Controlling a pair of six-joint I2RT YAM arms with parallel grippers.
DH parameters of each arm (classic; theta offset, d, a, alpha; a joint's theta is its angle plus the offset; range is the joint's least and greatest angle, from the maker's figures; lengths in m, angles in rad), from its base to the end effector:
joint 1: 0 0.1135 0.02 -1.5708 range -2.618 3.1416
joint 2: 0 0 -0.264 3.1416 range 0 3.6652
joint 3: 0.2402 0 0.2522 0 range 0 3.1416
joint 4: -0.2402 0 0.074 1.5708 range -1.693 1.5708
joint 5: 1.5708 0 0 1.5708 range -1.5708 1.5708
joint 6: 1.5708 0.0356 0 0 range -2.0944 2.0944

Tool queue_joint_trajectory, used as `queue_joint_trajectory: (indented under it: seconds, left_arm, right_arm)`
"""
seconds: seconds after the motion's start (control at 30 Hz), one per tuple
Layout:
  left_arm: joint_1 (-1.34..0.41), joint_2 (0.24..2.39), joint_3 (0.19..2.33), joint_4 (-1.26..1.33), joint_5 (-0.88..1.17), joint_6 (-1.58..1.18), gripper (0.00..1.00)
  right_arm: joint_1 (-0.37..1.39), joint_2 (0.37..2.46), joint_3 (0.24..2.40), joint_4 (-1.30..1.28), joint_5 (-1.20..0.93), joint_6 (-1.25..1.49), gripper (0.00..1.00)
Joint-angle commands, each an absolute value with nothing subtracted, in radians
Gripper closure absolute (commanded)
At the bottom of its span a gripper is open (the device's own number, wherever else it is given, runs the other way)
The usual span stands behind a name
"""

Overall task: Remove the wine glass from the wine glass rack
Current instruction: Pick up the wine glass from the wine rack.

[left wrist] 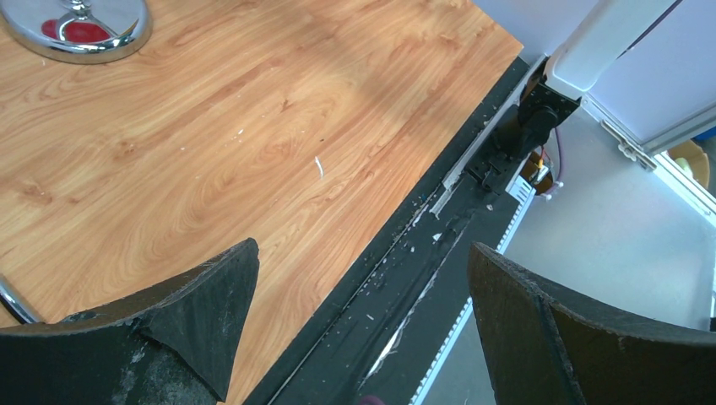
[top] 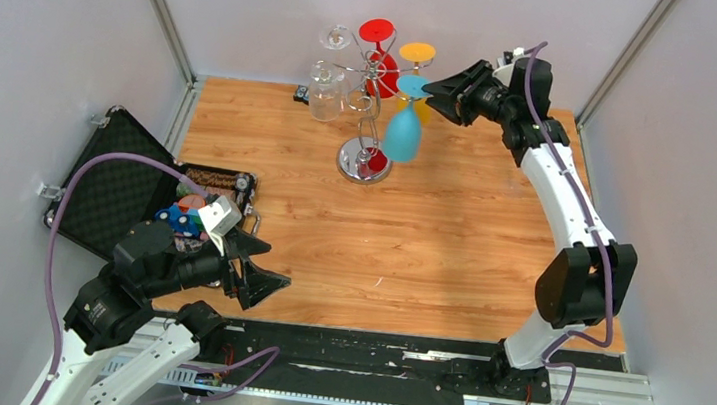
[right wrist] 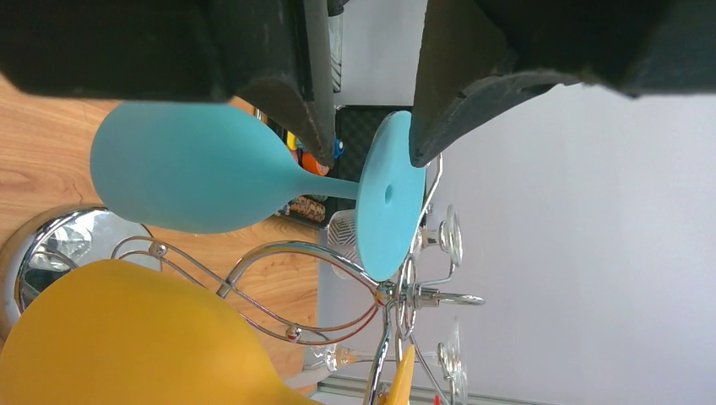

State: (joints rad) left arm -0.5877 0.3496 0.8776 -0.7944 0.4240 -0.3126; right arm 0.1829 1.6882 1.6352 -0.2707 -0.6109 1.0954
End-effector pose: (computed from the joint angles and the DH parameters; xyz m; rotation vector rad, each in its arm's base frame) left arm 0.0385 -0.0433 0.3511 0.5733 1.8501 -1.0054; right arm 0.3862 0.0922 0.3898 0.4867 2.0490 1.4010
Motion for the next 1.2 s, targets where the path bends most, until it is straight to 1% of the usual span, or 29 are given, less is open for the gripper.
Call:
queue_joint_trajectory:
  seconds: [0.0, 0.13, 0.6, 0.73, 1.17]
  left_arm:
    - [-0.587, 0.344, 0.874, -0.773, 0.422, -0.32, 0.0]
    - [-0.587, 0.344, 0.874, -0.773, 0.422, -0.32, 0.0]
    - [-0.586, 0.346, 0.874, -0.772, 0.422, -0.319, 0.0]
    - [-0.586, 0.346, 0.874, -0.774, 0.424, -0.319, 0.0]
    - [-0.587, 0.343, 0.874, -0.773, 0.424, -0.321, 0.0]
  right_arm:
    - [0.188, 1.707, 1.683, -0.217, -0.606, 1.13, 0.65]
    - [0.188, 1.713, 1.693, -0.211, -0.603, 1.136, 0.7]
    - [0.189, 1.709, 1.712, -0.201, -0.603, 1.141, 0.92]
    - [0.19, 1.704, 1.712, -0.197, -0.606, 1.144, 1.0]
    - [0.191, 1.657, 1.683, -0.166, -0.614, 1.18, 1.0]
